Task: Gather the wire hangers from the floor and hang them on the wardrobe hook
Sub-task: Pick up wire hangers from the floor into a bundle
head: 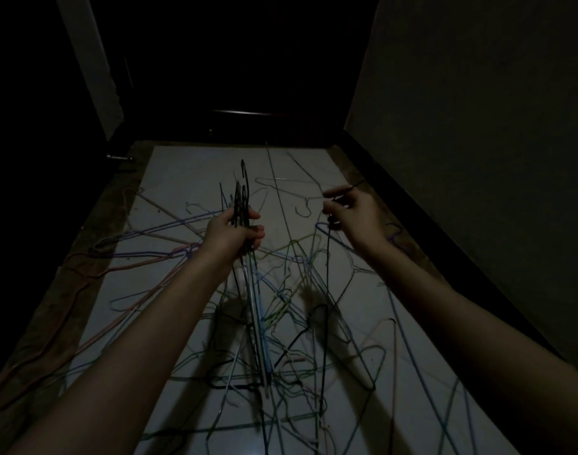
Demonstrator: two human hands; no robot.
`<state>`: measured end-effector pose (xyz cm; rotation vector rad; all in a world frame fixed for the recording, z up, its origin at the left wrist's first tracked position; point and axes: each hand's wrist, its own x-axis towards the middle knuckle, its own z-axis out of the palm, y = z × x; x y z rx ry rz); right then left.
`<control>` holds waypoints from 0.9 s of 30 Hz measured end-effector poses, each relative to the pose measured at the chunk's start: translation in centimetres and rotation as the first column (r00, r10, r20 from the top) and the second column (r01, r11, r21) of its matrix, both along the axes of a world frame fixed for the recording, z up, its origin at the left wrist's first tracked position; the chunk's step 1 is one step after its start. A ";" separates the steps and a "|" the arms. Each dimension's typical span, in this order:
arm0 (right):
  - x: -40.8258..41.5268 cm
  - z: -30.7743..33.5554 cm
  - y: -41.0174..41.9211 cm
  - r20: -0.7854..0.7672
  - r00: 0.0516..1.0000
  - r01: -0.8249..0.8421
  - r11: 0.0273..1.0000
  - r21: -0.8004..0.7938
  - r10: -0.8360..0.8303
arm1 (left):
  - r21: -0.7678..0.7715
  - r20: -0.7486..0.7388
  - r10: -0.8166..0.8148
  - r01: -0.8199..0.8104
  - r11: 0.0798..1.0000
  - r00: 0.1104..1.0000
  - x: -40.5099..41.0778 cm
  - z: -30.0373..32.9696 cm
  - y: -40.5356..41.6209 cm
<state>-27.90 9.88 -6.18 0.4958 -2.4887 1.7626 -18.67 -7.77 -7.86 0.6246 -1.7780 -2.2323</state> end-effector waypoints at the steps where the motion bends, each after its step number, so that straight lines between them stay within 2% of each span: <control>1: 0.2 -0.3 0.0 0.018 1.000 -0.006 1.000 0.024 0.006 | -0.002 0.003 0.000 0.000 1.000 1.000 0.1 0.2 -0.1; 6: 0.8 -1.0 -0.1 0.129 0.991 -0.024 1.000 -0.008 0.024 | 0.027 0.019 -0.037 0.037 0.999 0.999 0.9 1.0 -0.6; 15: 5.0 -2.2 -4.1 0.284 0.948 -0.123 0.989 -0.081 0.141 | 0.196 0.060 -0.104 0.091 0.976 0.993 2.2 0.9 -0.4; 19: 6.1 -2.6 -6.3 0.260 0.949 -0.164 0.984 -0.075 0.178 | 0.159 0.111 -0.164 0.145 0.977 0.980 2.4 0.3 0.2; 23: 6.4 -3.3 -7.1 0.236 0.958 -0.151 0.986 -0.067 0.162 | 0.137 0.116 -0.150 0.134 0.982 0.982 2.2 -0.2 0.2; 27: 6.6 -3.6 -6.7 0.173 0.956 -0.249 0.966 0.062 0.235 | 0.135 0.119 -0.127 0.111 0.985 0.985 2.4 -0.7 -0.2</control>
